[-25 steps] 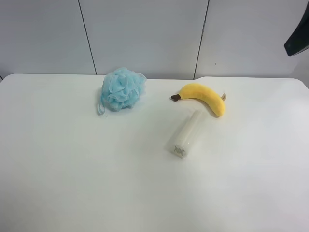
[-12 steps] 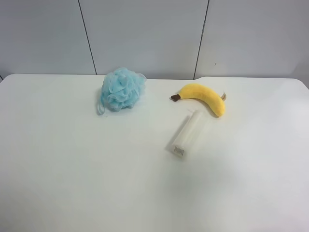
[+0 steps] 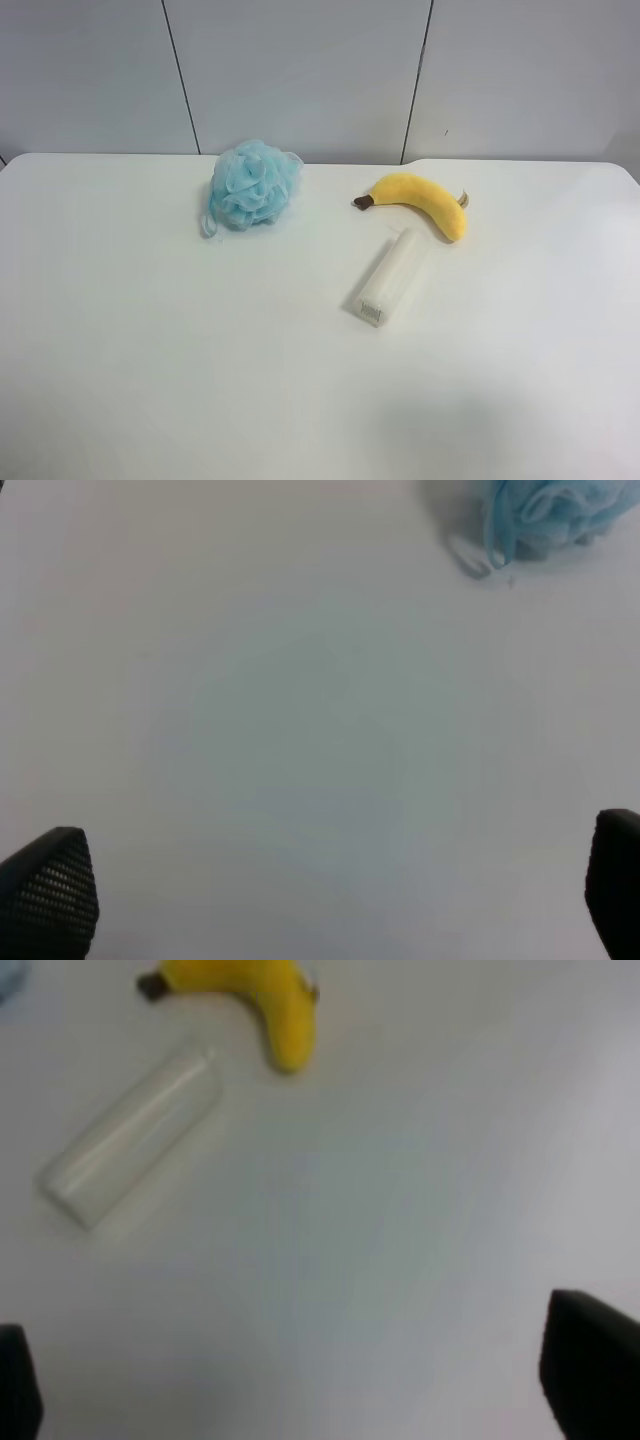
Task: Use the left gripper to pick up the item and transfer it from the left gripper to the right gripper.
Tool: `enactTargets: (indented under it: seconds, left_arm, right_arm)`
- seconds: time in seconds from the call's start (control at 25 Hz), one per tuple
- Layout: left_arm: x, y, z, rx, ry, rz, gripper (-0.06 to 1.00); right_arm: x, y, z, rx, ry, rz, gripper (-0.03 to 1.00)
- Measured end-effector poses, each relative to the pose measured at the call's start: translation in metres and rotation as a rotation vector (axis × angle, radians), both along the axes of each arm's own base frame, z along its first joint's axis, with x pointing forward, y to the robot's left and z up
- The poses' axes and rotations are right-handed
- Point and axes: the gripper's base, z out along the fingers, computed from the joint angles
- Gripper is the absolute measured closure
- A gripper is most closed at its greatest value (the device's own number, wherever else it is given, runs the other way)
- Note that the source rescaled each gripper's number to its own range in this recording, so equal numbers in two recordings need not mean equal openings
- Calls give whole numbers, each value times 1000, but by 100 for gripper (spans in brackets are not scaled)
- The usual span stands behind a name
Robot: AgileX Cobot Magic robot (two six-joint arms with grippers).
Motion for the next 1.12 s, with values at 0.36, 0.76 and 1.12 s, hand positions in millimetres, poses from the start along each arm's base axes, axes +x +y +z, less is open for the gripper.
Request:
enactTargets:
  seconds: [0.36,0.76,1.12]
  left_arm:
    - [0,0,0,0,0,0,-6]
    - [0,0,0,0,0,0,-6]
    - [0,0,0,0,0,1,-6]
  right_arm:
    - [1,-2,-20,-8,-67,-17,-3]
    - [3,-3,-24,-20,-50,-23,-3]
    - [3,-2,-24,-21,-50,-67,-3]
